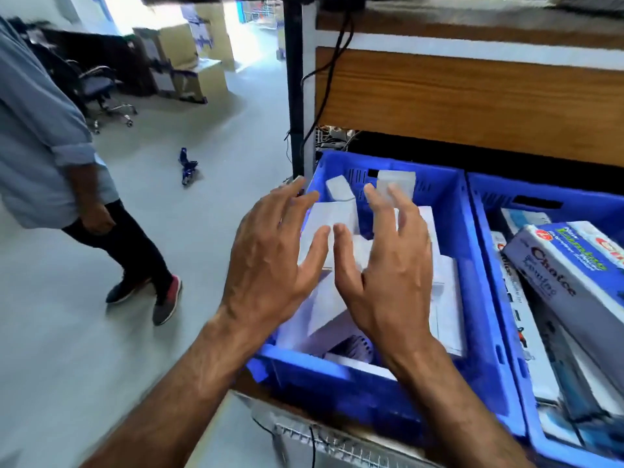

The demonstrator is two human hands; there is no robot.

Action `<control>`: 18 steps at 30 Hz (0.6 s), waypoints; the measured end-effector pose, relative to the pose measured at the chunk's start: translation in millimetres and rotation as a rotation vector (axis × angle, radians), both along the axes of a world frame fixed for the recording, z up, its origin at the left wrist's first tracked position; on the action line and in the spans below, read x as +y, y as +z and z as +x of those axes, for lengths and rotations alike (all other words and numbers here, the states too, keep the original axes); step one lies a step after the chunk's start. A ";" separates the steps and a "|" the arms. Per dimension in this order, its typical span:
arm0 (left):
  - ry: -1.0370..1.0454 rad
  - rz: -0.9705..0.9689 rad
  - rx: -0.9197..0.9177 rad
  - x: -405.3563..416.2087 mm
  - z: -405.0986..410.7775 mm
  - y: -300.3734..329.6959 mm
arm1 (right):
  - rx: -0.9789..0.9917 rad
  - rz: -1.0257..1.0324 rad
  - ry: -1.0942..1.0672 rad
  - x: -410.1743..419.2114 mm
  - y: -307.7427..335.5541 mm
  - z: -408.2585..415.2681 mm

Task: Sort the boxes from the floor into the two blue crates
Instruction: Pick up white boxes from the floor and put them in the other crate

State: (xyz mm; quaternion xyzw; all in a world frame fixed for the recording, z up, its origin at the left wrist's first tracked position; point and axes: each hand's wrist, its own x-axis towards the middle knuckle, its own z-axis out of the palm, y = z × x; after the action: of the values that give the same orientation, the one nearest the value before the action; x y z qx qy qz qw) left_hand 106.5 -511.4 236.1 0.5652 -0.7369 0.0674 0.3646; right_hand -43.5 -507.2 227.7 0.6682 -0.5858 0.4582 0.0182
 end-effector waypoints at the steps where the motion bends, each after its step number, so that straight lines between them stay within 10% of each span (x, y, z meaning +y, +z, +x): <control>1: 0.035 -0.010 -0.004 9.8 8.7 0.1 | -0.006 0.007 0.047 5.2 0.2 9.1; 18: 0.995 0.119 -0.051 260.8 74.0 -14.1 | 0.023 0.102 0.998 129.1 -33.0 136.9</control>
State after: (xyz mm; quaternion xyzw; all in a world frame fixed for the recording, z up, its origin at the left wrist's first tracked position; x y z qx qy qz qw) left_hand 180.5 -250.5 222.0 0.8662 -0.3893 0.2045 0.2372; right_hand 93.4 -378.1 194.7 0.8719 -0.2164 0.3745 -0.2295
